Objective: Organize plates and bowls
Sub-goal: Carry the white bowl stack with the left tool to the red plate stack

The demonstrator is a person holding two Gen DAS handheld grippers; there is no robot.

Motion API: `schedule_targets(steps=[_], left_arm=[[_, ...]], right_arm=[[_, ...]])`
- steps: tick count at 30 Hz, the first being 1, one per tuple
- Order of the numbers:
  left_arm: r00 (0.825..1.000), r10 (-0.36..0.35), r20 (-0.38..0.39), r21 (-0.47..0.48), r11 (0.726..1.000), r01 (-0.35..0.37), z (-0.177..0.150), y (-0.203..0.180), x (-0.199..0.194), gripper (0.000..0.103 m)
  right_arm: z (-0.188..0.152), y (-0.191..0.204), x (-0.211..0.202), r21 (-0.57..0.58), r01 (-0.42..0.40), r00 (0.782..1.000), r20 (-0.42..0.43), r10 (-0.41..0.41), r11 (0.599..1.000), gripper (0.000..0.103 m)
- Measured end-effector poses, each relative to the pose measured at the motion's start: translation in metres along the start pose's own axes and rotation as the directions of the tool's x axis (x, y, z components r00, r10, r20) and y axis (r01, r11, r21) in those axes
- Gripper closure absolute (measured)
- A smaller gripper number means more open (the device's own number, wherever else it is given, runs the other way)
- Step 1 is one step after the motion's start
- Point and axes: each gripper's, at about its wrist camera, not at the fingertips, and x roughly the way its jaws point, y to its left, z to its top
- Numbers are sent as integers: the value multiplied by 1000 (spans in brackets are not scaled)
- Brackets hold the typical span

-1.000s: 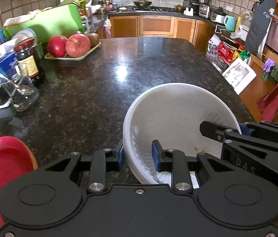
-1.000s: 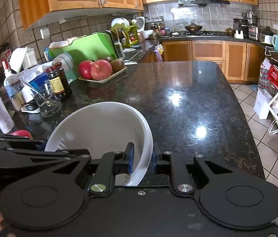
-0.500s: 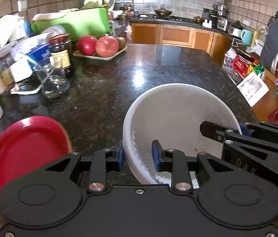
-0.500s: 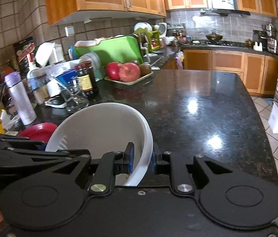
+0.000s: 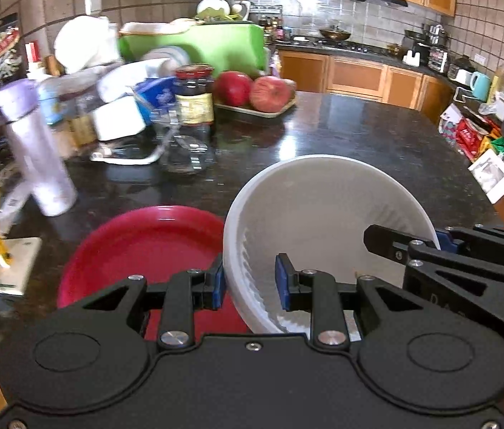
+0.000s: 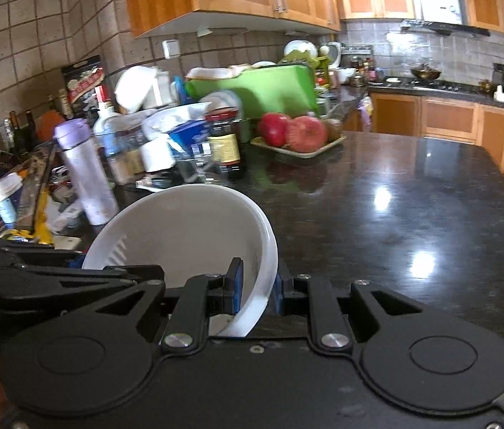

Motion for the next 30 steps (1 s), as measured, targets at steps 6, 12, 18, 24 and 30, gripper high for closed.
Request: schedule_targets(steps=[6, 12, 18, 24, 30], left_arm=[[999, 33, -21, 4, 999, -33, -2, 40, -4, 67], [998, 1, -63, -5, 1000, -1, -6, 73, 1, 67], [995, -31, -93, 5, 999, 32, -7, 95, 8, 67], [992, -65, -105, 24, 997, 68, -3, 111, 20, 67], [989, -97, -109, 48, 994, 103, 1, 118, 29, 65]], right_arm=[[2, 44, 17, -2, -10, 1000, -19, 10, 1000, 84], [3, 71, 34, 7, 7, 999, -50, -6, 1000, 83], [1, 87, 46, 24, 36, 996, -81, -34, 999, 83], [1, 93, 58, 64, 58, 994, -97, -52, 996, 83], [1, 96, 65, 86, 83, 992, -103, -74, 993, 75]])
